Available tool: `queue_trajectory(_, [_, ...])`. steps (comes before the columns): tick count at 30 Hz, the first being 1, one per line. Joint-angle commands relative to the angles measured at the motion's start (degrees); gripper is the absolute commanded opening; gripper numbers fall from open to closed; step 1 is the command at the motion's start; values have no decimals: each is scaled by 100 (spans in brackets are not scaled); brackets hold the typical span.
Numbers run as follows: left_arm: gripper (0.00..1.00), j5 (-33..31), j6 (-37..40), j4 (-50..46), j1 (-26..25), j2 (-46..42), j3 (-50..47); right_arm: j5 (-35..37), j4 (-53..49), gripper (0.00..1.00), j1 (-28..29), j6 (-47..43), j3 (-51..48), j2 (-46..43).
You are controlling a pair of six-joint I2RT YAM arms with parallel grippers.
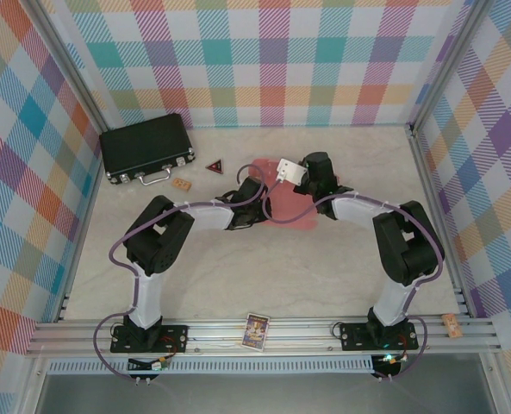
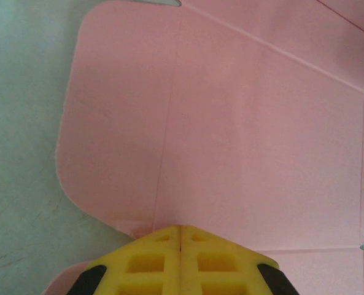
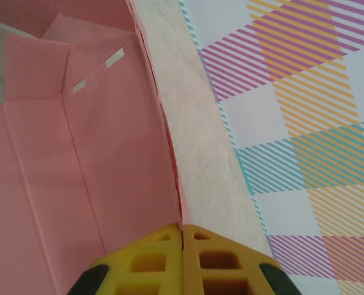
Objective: Fold the paper box
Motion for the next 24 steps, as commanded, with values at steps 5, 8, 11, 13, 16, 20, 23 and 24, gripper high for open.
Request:
queue_trajectory(5, [0,107,-164,-3,27,288,-197,-128,733,0,98,-401,-429,-81])
queue_trajectory(8, [0,120,-205,33,32,317,-219,-202,903,0,115,-496,-588,-82])
queue_trajectory(11, [0,145,-209,109,27,307,-277,-170,997,0,132,-584,-661,-28])
queue_trajectory(13, [0,138,-216,178,27,272,-355,-159,1045,0,155,-608,-697,-11])
queue_trajectory(16, [0,138,-209,219,36,245,-407,-126,1139,0,182,-610,-747,14])
queue_trajectory(20, [0,184,-190,255,37,245,-422,-57,1294,0,222,-647,-828,68])
queue_trajectory(23, [0,217,-184,311,44,214,-469,-3,1464,0,238,-699,-888,114])
queue_trajectory(24, [0,226,-187,338,49,198,-490,19,1552,0,239,-736,-923,123])
